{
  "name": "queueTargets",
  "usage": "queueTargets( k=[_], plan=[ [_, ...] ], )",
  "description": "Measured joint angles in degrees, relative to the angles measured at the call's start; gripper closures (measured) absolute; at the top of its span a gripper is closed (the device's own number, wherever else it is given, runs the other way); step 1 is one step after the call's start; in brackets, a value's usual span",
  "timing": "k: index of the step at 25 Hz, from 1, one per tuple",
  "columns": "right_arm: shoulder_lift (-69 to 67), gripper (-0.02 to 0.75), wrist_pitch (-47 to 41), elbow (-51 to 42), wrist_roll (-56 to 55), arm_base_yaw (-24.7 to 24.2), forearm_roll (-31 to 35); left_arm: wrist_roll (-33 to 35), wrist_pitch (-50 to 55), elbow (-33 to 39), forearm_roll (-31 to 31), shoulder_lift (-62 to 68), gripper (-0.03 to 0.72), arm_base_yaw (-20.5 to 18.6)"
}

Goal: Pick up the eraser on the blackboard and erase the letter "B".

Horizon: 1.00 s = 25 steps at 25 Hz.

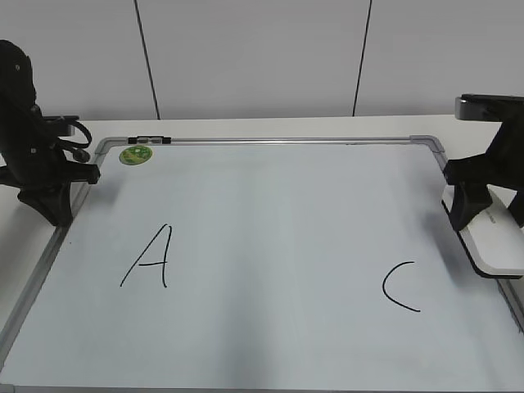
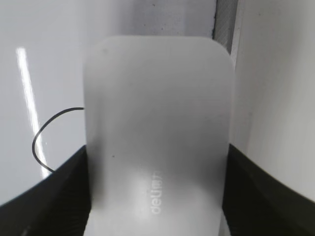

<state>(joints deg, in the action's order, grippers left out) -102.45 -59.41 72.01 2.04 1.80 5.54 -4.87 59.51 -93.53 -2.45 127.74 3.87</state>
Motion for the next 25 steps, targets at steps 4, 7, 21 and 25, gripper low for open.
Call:
queueTargets(
  k=[4,7,21,25],
  plan=[
    [0.0,0.206,1.09,0.0,0.02,0.0,-0.04,0.0,0.0,0.0,0.0,0.0,0.672,0.0],
    [-0.12,0.206,2.36,0.0,0.12,0.0,-0.04,0.0,0.0,0.0,0.0,0.0,0.672,0.0],
    [-10.08,0.206,1.22,9.21,0.12,0.0,-0.62,0.0,0.0,0.0,0.0,0.0,0.672,0.0],
    [-12.06,0.206,-0.49,11.44,-0.49,0.0,-2.11,0.0,0.0,0.0,0.0,0.0,0.672,0.0]
  ],
)
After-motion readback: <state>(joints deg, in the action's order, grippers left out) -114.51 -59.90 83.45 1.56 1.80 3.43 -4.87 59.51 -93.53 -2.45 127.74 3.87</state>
